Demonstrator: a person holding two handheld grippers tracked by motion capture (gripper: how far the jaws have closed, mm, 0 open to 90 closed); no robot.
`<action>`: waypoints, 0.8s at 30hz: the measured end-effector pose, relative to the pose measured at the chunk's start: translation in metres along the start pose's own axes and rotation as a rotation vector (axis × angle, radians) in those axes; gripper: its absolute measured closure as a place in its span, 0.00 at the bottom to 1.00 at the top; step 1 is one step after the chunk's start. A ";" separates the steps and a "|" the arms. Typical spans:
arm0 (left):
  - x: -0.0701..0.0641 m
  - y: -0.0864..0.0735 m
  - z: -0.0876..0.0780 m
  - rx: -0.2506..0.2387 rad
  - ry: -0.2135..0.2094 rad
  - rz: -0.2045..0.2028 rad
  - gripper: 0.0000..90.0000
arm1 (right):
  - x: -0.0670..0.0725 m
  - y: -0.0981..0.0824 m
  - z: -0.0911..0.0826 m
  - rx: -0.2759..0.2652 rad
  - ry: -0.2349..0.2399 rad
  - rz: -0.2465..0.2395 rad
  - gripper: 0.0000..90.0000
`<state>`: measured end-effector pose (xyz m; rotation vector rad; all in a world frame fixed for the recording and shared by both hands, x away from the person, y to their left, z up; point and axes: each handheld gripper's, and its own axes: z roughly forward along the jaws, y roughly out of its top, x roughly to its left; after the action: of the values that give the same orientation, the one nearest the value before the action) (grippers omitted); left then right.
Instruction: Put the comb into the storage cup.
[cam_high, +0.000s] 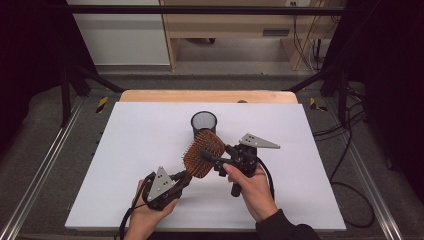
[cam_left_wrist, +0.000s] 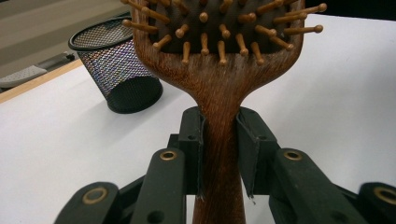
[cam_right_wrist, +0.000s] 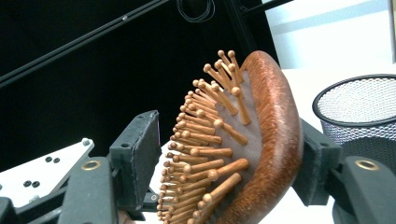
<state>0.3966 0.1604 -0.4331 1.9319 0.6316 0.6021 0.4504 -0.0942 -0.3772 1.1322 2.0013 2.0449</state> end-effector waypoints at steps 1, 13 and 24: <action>0.000 0.000 0.000 -0.001 0.000 -0.002 0.81 | 0.000 0.000 0.000 -0.004 0.001 0.001 0.39; -0.001 0.001 -0.001 -0.010 -0.003 -0.006 0.81 | 0.002 0.001 0.000 -0.018 0.007 0.006 0.48; 0.001 0.000 -0.001 -0.020 -0.005 -0.032 0.81 | 0.012 0.004 0.003 -0.024 -0.008 -0.016 0.56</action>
<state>0.3965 0.1614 -0.4321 1.9006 0.6492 0.5814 0.4450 -0.0856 -0.3682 1.1147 1.9704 2.0471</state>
